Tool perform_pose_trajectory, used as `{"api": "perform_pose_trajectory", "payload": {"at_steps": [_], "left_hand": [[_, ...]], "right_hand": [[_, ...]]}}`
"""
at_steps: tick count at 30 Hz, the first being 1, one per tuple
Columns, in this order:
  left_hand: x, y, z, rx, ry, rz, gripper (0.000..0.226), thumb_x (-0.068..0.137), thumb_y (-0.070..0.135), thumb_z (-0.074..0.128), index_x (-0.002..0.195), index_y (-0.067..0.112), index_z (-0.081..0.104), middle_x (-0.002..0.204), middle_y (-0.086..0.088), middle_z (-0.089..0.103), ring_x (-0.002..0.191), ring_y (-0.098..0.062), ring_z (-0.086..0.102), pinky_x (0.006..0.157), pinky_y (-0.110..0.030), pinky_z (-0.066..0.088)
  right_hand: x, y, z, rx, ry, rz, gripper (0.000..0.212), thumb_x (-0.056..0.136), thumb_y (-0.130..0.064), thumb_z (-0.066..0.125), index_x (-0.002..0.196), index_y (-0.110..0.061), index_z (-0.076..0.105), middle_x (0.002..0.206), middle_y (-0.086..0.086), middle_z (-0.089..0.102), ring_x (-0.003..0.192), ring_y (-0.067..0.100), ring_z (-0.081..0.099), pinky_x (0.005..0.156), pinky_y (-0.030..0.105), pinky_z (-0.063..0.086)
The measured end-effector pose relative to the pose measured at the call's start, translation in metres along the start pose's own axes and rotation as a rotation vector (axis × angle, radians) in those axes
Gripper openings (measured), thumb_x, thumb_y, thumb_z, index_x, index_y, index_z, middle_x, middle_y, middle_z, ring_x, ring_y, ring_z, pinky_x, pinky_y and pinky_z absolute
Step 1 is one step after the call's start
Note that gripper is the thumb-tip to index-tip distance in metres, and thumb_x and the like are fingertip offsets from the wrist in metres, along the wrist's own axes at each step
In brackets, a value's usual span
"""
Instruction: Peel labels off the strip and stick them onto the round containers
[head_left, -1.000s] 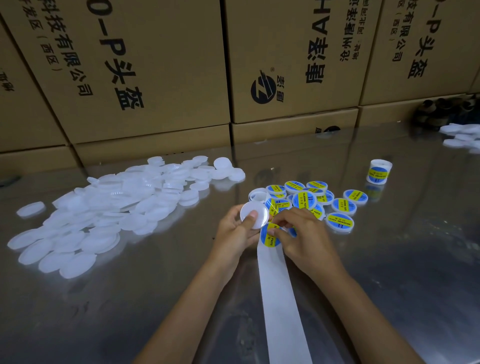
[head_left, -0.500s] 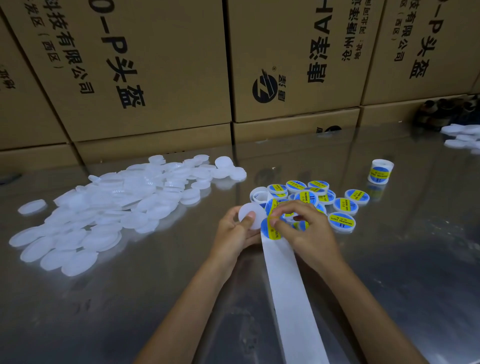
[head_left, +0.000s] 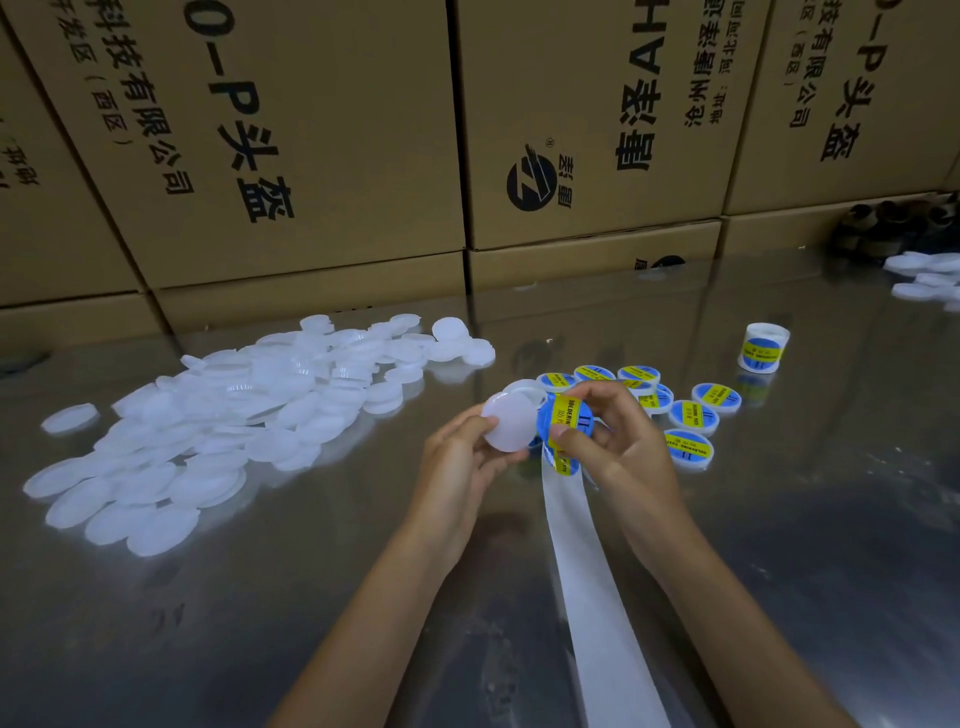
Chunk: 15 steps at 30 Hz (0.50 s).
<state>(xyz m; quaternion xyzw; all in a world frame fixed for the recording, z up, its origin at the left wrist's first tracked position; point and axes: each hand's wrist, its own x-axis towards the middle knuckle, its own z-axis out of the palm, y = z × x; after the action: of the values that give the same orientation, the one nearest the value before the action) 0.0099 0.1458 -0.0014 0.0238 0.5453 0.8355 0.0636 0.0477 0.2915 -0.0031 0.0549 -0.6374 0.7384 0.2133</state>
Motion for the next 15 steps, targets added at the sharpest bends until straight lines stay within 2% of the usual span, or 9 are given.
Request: {"api": "perform_pose_trajectory", "payload": {"at_steps": [2,4,6,11,15], "left_hand": [[-0.004,-0.001,0.004,-0.048,-0.066,-0.041,0.03,0.099,0.003,0.043,0.115,-0.001,0.067,0.112,-0.017,0.074,0.099,-0.026,0.072,0.082,-0.032,0.061],[-0.007,-0.003,0.007,-0.112,-0.123,-0.088,0.03,0.099,0.006,0.043,0.113,-0.001,0.068,0.112,-0.019,0.073,0.099,-0.025,0.072,0.078,-0.03,0.06],[-0.008,-0.005,0.009,-0.144,-0.149,-0.118,0.029,0.1,0.009,0.044,0.11,-0.001,0.069,0.11,-0.02,0.074,0.098,-0.024,0.073,0.077,-0.028,0.06],[-0.01,-0.008,0.012,-0.14,-0.151,-0.129,0.031,0.1,0.011,0.044,0.101,0.004,0.074,0.108,-0.018,0.074,0.095,-0.023,0.073,0.083,-0.031,0.06],[-0.012,-0.008,0.014,-0.124,-0.143,-0.123,0.03,0.099,0.008,0.045,0.099,0.006,0.075,0.106,-0.017,0.075,0.092,-0.022,0.073,0.083,-0.03,0.06]], "right_hand": [[-0.001,0.001,0.005,-0.028,0.013,-0.031,0.026,0.084,0.012,0.066,0.102,-0.006,0.058,0.106,0.011,0.067,0.091,0.013,0.068,0.081,0.029,0.057],[-0.001,0.003,0.009,-0.101,0.038,-0.079,0.028,0.083,0.009,0.069,0.098,-0.013,0.059,0.099,0.004,0.068,0.09,0.015,0.068,0.081,0.032,0.056],[-0.002,0.006,0.011,-0.169,0.051,-0.131,0.029,0.082,0.005,0.072,0.096,-0.017,0.06,0.093,-0.004,0.069,0.087,0.015,0.068,0.078,0.028,0.056],[-0.004,0.012,0.012,-0.272,0.051,-0.202,0.029,0.081,-0.001,0.075,0.091,-0.024,0.06,0.086,-0.015,0.067,0.08,0.009,0.066,0.072,0.018,0.052],[-0.003,0.014,0.012,-0.285,0.059,-0.212,0.029,0.081,-0.004,0.076,0.091,-0.025,0.06,0.088,-0.014,0.067,0.079,0.008,0.065,0.071,0.02,0.053]]}}
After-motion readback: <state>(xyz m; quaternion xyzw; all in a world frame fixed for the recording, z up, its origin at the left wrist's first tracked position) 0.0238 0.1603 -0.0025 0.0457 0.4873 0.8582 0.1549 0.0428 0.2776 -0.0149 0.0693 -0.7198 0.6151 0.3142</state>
